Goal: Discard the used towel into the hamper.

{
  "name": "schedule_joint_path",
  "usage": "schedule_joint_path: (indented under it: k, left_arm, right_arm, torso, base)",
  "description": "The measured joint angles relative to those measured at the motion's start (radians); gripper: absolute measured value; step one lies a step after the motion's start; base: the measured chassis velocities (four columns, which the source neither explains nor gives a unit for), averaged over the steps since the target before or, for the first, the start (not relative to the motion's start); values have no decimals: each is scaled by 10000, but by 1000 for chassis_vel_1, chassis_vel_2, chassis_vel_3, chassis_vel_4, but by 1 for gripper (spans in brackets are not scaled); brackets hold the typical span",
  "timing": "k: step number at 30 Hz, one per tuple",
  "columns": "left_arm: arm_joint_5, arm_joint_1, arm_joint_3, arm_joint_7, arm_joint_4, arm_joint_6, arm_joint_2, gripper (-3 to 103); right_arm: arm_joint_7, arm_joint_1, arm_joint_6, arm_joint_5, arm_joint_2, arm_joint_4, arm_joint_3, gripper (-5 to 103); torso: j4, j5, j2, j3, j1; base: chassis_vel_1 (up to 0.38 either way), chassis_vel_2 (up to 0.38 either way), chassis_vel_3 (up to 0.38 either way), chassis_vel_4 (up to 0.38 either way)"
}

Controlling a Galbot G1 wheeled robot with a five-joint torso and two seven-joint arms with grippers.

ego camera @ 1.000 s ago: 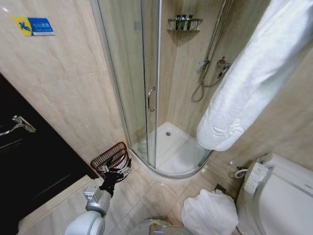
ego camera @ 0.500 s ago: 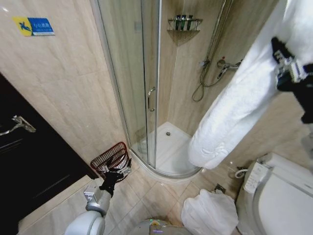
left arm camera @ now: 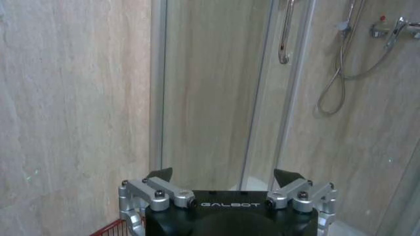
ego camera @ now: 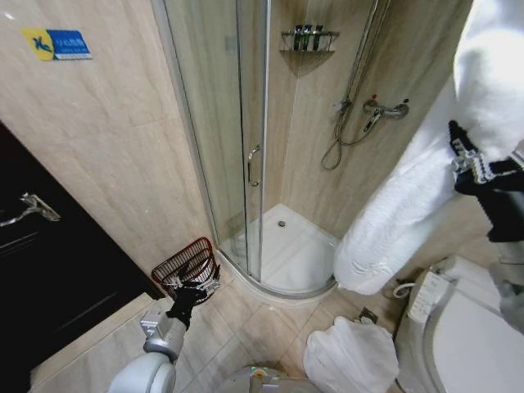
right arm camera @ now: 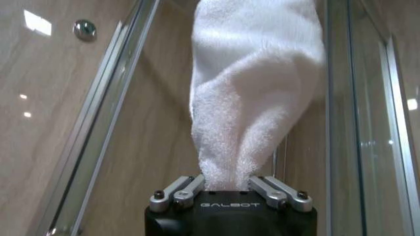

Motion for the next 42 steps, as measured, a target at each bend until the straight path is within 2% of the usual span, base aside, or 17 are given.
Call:
schedule_joint_path:
  k: [5, 13, 21, 23, 28, 31, 34, 42]
  left_arm:
    - [0, 0, 0, 0, 0, 0, 0, 100]
    - [0, 0, 0, 0, 0, 0, 0, 100]
    - [0, 0, 0, 0, 0, 0, 0, 100]
    - [0, 0, 0, 1, 1, 0, -1, 100]
    - [0, 0, 0, 0, 0, 0, 0, 100]
    - [0, 0, 0, 0, 0, 0, 0, 100]
    - [0, 0, 0, 0, 0, 0, 0, 100]
    - [0, 0, 0, 0, 0, 0, 0, 100]
  right_arm:
    - [-235, -306, 146, -354, 370, -8, -137, 12]
    - [-277, -392, 256, -455, 500, -19, -124, 12]
    - [-292, -292, 473, -605, 444, -24, 28, 12]
    - [-291, -240, 591, -658, 417, -20, 80, 12]
    - [-293, -203, 598, -671, 390, -24, 75, 12]
    - [-290, -153, 614, -672, 368, -17, 79, 12]
    - [-288, -114, 614, -665, 336, -17, 62, 12]
    - [-181, 162, 740, -591, 186, -12, -51, 12]
  torso:
    - [1, -3, 0, 0, 0]
    - [1, -6, 0, 0, 0]
    - [1, 0, -1, 1, 0]
    - [1, -9, 0, 0, 1]
    - [0, 1, -1, 2, 1]
    - [0, -11, 1, 0, 0]
    - [1, -2, 0, 0, 0]
    - [2, -6, 0, 0, 0]
  base:
    - [0, 0, 0, 0]
    - [0, 0, 0, 0]
    - [0, 0, 0, 0]
    - [0, 0, 0, 0]
    - [0, 0, 0, 0]
    - [0, 0, 0, 0]
    - [0, 0, 0, 0]
    - [0, 0, 0, 0]
